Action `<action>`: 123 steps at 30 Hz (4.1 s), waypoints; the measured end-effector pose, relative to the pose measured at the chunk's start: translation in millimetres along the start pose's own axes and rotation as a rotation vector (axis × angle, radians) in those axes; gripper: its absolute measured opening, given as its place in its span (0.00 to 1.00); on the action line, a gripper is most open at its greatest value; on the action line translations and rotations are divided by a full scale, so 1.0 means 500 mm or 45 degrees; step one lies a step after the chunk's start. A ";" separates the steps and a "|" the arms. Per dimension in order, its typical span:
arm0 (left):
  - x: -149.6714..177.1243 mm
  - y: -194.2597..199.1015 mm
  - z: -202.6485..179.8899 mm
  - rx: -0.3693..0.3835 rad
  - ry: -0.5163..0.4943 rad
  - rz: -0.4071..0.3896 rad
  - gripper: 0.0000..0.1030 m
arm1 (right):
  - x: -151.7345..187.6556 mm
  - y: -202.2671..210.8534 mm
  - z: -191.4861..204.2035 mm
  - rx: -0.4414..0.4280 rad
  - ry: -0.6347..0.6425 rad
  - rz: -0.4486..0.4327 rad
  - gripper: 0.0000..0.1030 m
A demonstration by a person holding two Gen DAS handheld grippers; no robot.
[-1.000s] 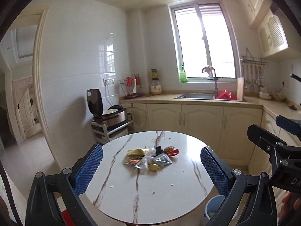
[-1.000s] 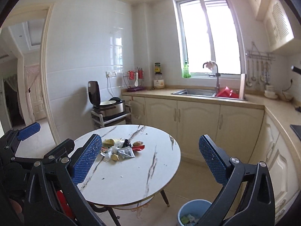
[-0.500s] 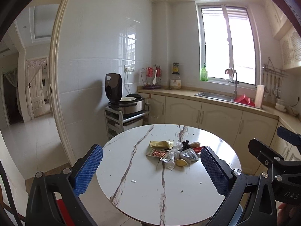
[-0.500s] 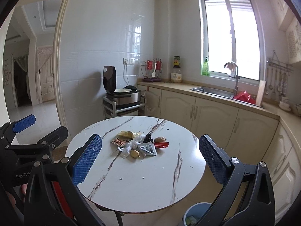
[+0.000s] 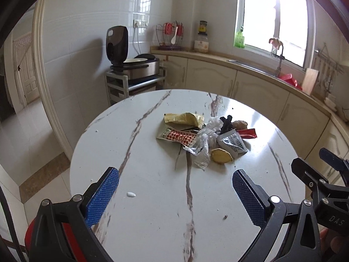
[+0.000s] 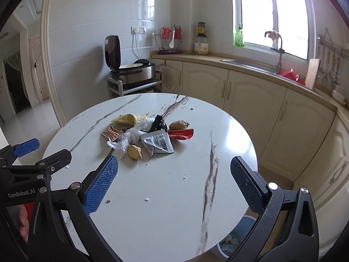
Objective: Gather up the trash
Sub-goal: 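Move both open tools back toward the table, then grasp the red-checkered ketchup packet with the left tool while the right tool grasps the white barcode sachet, then carry both items over the blue bin and open both tools to drop them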
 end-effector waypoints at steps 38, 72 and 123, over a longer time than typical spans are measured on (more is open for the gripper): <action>-0.432 -0.405 0.115 0.022 0.152 0.467 0.96 | -0.112 -0.274 -0.016 -0.272 0.115 0.411 0.09; -0.271 -0.255 0.264 0.229 0.039 0.385 0.40 | -0.152 -0.295 0.044 -0.225 0.069 0.340 0.23; -0.187 -0.031 -0.484 0.575 -0.501 0.356 0.05 | 0.128 0.053 -0.494 -0.149 -0.363 0.111 0.03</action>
Point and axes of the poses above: each gripper's, at about its wrist camera, not at the fingertips, and y roughly against the way its jaws point, z to its left, x to its underside, the point moved 3 cm from there along -y, roughly the way its jaws point, and after that the axes turned 14 degrees about z, right-handed, at the moved point
